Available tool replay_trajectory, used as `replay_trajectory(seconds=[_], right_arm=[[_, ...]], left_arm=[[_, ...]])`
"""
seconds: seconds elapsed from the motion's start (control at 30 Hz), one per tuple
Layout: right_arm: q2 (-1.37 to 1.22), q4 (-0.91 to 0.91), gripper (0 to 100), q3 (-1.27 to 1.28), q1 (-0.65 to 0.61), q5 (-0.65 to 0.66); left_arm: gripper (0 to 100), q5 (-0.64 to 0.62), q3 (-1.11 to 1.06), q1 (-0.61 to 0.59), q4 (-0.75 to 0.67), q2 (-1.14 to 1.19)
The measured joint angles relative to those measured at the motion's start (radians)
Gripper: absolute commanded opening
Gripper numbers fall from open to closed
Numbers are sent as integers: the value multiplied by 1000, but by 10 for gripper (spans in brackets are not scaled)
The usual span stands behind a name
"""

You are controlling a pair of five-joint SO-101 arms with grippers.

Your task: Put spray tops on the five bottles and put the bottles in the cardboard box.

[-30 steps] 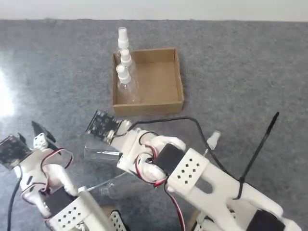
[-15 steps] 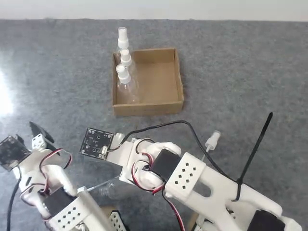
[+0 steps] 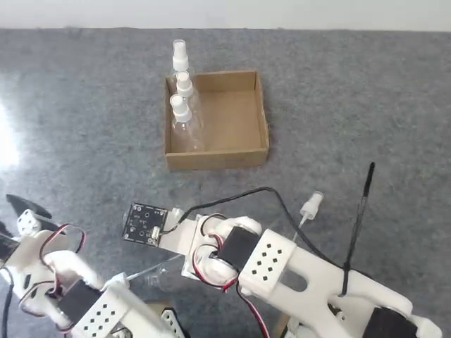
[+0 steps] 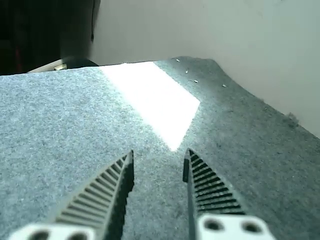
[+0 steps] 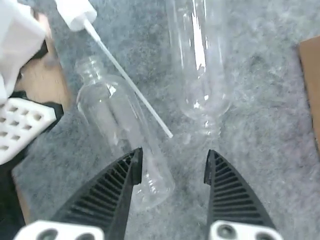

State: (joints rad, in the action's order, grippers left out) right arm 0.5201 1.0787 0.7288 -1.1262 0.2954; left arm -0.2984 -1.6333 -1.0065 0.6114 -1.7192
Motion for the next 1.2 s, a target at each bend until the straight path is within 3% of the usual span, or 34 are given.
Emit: replay_trajectory(seconds=[0.17,0.37,0.73,1.2], right_arm=[[0,-86,186,3,20,2],[-40,-180,333,3,63,2],[-310,-189,331,-103,63,86],[-571,-189,329,-285,63,97]], left_arm=[[156,0,0,0,-2,0],[156,0,0,0,-2,0],[156,0,0,0,-2,0],[156,-2,0,32,-2,0]])
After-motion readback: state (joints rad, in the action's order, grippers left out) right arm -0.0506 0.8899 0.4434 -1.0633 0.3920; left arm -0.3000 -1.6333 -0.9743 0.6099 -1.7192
